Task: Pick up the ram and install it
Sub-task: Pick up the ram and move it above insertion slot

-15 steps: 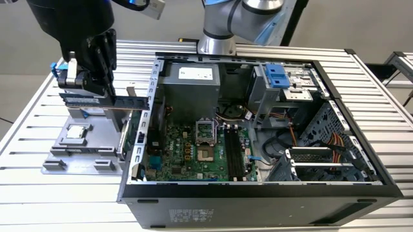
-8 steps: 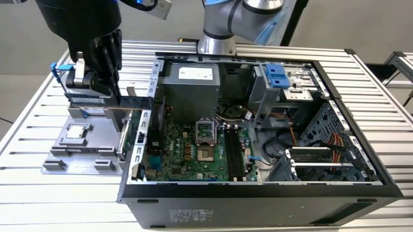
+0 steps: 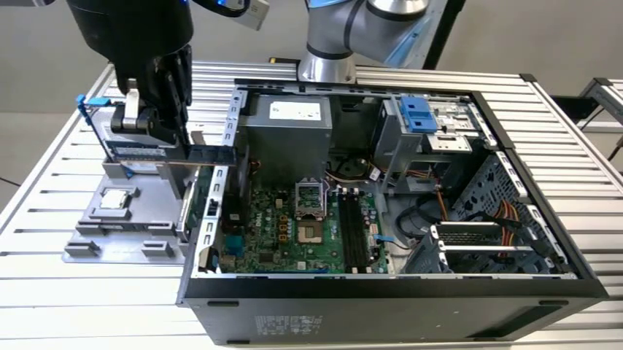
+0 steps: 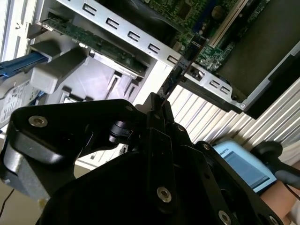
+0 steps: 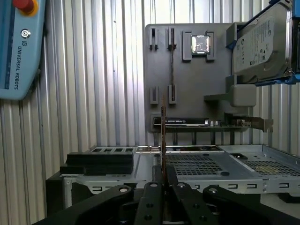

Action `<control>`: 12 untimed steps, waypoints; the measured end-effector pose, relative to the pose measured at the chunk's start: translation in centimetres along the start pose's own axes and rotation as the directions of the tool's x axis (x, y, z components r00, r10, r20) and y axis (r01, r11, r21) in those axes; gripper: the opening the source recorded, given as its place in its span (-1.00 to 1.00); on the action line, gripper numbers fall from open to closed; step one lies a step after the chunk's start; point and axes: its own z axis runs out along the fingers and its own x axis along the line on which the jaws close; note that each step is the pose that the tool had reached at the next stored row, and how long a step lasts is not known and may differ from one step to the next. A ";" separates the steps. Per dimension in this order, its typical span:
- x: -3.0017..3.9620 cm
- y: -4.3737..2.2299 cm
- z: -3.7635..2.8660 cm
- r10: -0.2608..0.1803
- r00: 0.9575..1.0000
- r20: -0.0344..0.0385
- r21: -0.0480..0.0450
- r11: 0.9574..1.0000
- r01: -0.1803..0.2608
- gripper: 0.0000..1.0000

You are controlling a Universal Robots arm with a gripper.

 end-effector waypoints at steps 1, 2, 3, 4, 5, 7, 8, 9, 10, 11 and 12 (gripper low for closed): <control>0.00 -0.09 0.00 0.000 1.000 0.000 0.000 1.000 0.000 -1.00; -0.01 -0.18 0.00 0.000 1.000 0.000 0.000 1.000 0.000 -1.00; -0.01 -0.26 0.00 0.000 1.000 0.000 0.000 1.000 0.000 -1.00; -0.01 -0.34 0.00 0.000 1.000 0.000 0.000 1.000 0.000 -1.00; -0.02 -0.42 0.00 0.000 1.000 0.000 0.000 1.000 0.000 -1.00; -0.02 -0.58 -0.01 0.000 1.000 0.000 0.000 1.000 0.000 -1.00; -0.03 -0.67 -0.01 0.000 1.000 0.000 0.000 1.000 0.000 -1.00; -0.03 -0.76 -0.01 0.000 1.000 0.000 0.000 1.000 0.000 -1.00; -0.04 -0.85 -0.01 0.000 1.000 0.000 0.000 1.000 0.000 -1.00; -0.04 -0.93 -0.01 0.000 1.000 0.000 0.000 1.000 0.000 -1.00; -0.04 -1.02 -0.01 0.000 1.000 0.000 0.000 1.000 0.000 -1.00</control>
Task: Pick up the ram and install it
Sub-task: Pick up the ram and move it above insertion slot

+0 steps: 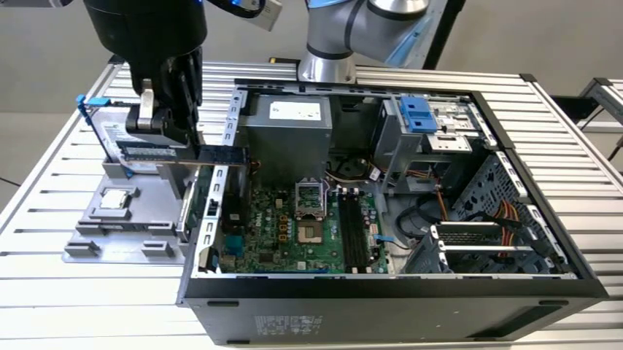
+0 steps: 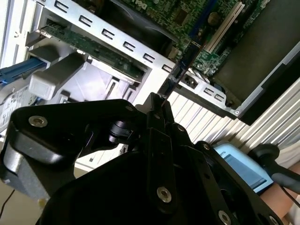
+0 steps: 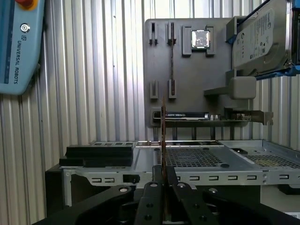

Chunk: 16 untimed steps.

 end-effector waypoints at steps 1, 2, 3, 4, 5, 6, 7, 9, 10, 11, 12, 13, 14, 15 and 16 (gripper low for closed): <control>0.00 -0.09 -0.01 0.000 1.000 0.000 0.000 1.000 0.000 -1.00; -0.01 -0.19 0.00 0.000 1.000 0.000 0.000 1.000 0.000 -1.00; -0.01 -0.28 0.00 0.000 1.000 0.000 0.000 1.000 0.000 -1.00; -0.01 -0.36 -0.01 0.000 1.000 0.000 0.000 1.000 0.000 -1.00; -0.02 -0.46 -0.01 0.000 1.000 0.000 0.000 1.000 0.000 -1.00; -0.02 -0.54 -0.01 0.000 1.000 0.000 0.000 1.000 0.000 -1.00; -0.03 -0.63 -0.01 0.000 1.000 0.000 0.000 1.000 0.000 -1.00; -0.03 -0.80 -0.01 0.000 1.000 0.000 0.000 1.000 0.000 -1.00; -0.04 -0.89 -0.01 0.000 1.000 0.000 0.000 1.000 0.000 -1.00; -0.04 -0.98 -0.01 0.000 1.000 0.000 0.000 1.000 0.000 -1.00; -0.04 -1.06 -0.01 0.000 1.000 0.000 0.000 1.000 0.000 -1.00; -0.05 -1.14 -0.02 0.000 1.000 0.000 0.000 1.000 0.000 -1.00; -0.05 -1.24 -0.01 0.000 1.000 0.000 0.000 1.000 0.000 -1.00; -0.05 -1.33 -0.01 0.000 1.000 0.000 0.000 1.000 0.000 -1.00; -0.06 -1.41 -0.02 0.000 1.000 0.000 0.000 1.000 0.000 -1.00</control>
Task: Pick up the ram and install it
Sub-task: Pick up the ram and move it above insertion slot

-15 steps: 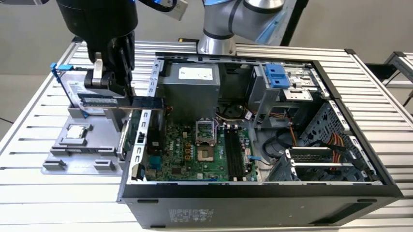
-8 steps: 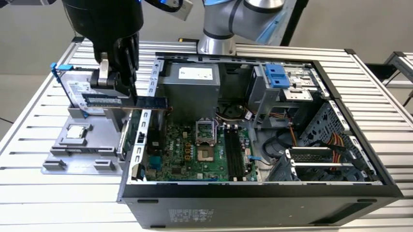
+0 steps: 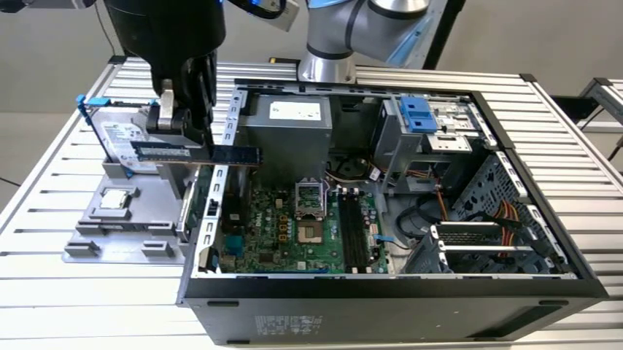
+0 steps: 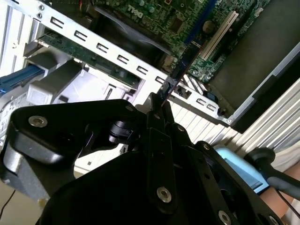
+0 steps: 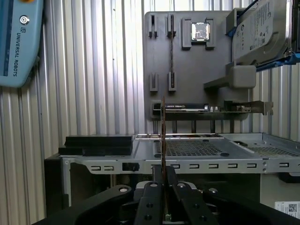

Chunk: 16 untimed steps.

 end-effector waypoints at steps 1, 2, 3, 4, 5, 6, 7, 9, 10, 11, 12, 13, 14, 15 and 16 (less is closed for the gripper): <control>0.00 -0.08 0.00 0.000 1.000 0.000 0.000 1.000 0.000 -1.00; -0.01 -0.17 0.00 0.000 1.000 0.000 0.000 1.000 0.000 -1.00; -0.01 -0.24 0.00 0.000 1.000 0.000 0.000 1.000 0.000 -1.00; -0.01 -0.32 0.00 0.000 1.000 0.000 0.000 1.000 0.000 -1.00; -0.02 -0.40 0.00 0.000 1.000 0.000 0.000 1.000 0.000 -1.00; -0.02 -0.48 0.00 0.000 1.000 0.000 0.000 1.000 0.000 -1.00; -0.02 -0.56 0.00 0.000 1.000 0.000 0.000 1.000 0.000 -1.00; -0.02 -0.68 -0.01 0.000 1.000 0.000 0.000 1.000 0.000 -1.00; -0.03 -0.73 -0.01 0.000 1.000 0.000 0.000 1.000 0.000 -1.00; -0.03 -0.79 -0.01 0.000 1.000 0.000 0.000 1.000 0.000 -1.00; -0.03 -0.85 -0.01 0.000 1.000 0.000 0.000 1.000 0.000 -1.00; -0.04 -0.91 -0.01 0.000 1.000 0.000 0.000 1.000 0.000 -1.00; -0.04 -0.97 -0.01 0.000 1.000 0.000 0.000 1.000 0.000 -1.00; -0.04 -1.03 -0.01 0.000 1.000 0.000 0.000 1.000 0.000 -1.00; -0.05 -1.10 -0.01 0.000 1.000 0.000 0.000 1.000 0.000 -1.00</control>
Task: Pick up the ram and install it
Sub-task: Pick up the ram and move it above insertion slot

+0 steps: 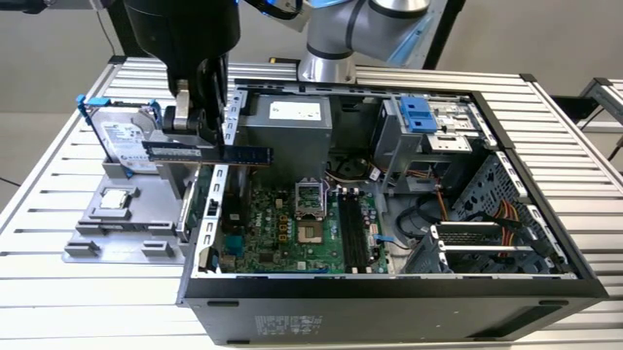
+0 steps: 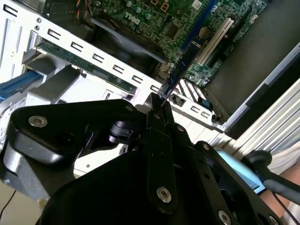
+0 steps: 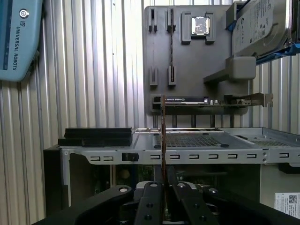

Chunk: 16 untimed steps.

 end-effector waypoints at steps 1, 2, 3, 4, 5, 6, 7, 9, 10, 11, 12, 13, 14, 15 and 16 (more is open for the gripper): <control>0.00 -0.07 0.00 0.000 1.000 0.000 0.000 1.000 0.000 -1.00; -0.01 -0.14 0.00 0.000 1.000 0.000 0.000 1.000 0.000 -1.00; -0.01 -0.21 0.00 0.000 1.000 0.000 0.000 1.000 0.000 -1.00; -0.01 -0.29 0.00 0.000 1.000 0.000 0.000 1.000 0.000 -1.00; -0.02 -0.37 -0.01 0.000 1.000 0.000 0.000 1.000 0.000 -1.00; -0.02 -0.46 -0.01 0.000 1.000 0.000 0.000 1.000 0.000 -1.00; -0.02 -0.56 0.00 0.000 1.000 0.000 0.000 1.000 0.000 -1.00; -0.03 -0.78 -0.01 0.000 1.000 0.000 0.000 1.000 0.000 -1.00; -0.04 -0.89 -0.01 0.000 1.000 0.000 0.000 1.000 0.000 -1.00; -0.04 -1.01 -0.01 0.000 1.000 0.000 0.000 1.000 0.000 -1.00; -0.05 -1.15 -0.01 0.000 1.000 0.000 0.000 1.000 0.000 -1.00; -0.05 -1.29 -0.01 0.000 1.000 0.000 0.000 1.000 0.000 -1.00; -0.06 -1.42 -0.02 0.000 1.000 0.000 0.000 1.000 0.000 -1.00; -0.06 -1.57 -0.01 0.000 1.000 0.000 0.000 1.000 0.000 -1.00; -0.07 -1.72 -0.02 0.000 1.000 0.000 0.000 1.000 0.000 -1.00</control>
